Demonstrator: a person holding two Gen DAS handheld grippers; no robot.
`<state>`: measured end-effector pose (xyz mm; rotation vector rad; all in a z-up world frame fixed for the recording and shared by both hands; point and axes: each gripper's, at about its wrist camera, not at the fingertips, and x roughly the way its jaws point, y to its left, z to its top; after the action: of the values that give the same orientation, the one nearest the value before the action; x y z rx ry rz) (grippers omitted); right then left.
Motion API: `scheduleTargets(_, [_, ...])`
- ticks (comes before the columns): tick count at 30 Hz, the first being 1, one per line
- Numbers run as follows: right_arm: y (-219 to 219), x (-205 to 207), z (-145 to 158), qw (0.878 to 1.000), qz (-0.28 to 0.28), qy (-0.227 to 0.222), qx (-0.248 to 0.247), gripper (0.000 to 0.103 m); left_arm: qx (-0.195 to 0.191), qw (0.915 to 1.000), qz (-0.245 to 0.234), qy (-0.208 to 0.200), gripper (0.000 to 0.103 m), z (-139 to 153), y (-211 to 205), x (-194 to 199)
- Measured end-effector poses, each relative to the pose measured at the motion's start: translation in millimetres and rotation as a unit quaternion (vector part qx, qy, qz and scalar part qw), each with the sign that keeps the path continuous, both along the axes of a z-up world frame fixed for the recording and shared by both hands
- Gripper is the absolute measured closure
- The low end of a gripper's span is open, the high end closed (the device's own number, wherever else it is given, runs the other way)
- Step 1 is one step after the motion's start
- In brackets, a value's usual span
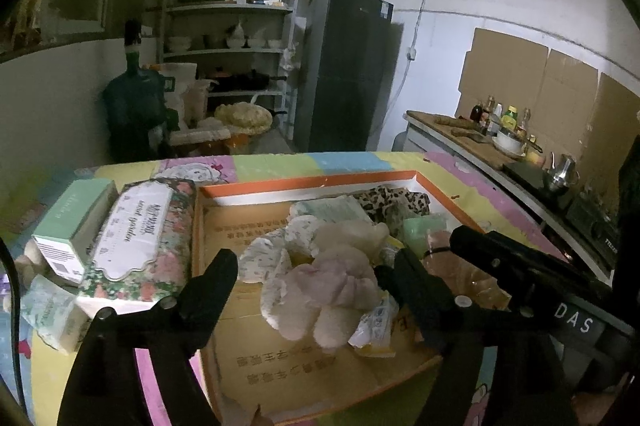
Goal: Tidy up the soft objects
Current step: 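Lower the teddy bear and pink pack into the box lid and open both grippers, then withdraw both tools from the box lid toward the items on the quilt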
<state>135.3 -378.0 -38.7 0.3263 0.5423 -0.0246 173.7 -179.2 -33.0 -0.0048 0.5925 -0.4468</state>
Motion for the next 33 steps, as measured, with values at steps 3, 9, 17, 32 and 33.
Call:
scheduleTargets(3, [2.9,-3.2,3.5,1.0,-0.001,-0.004,0.0,0.035,0.002,0.9999,0.007,-0.009,0.021,4.5,6.4,-6.5])
scheduleTargets(9, [12.6,-9.8,11.0,1.0,0.001,-0.012,0.001,0.029,0.003,0.9995,0.024,-0.02,0.02,13.2,24.1,-15.6])
scheduleTargets(17, [34.2,-13.9,20.7,1.0,0.017,-0.022,-0.005,0.029,0.0,0.9982,0.05,-0.032,0.019,21.0,53.7,-23.7])
scheduleTargets(32, [80.4,-14.3,29.5,0.998,0.052,-0.027,-0.022,0.029,0.006,0.9944,0.096,-0.044,0.016,25.6,107.9,-34.4])
scheduleTargets(33, [82.4,-13.9,29.6,0.998,0.054,-0.028,-0.023,0.029,0.006,0.9942,0.098,-0.045,0.016,25.6,110.5,-34.6])
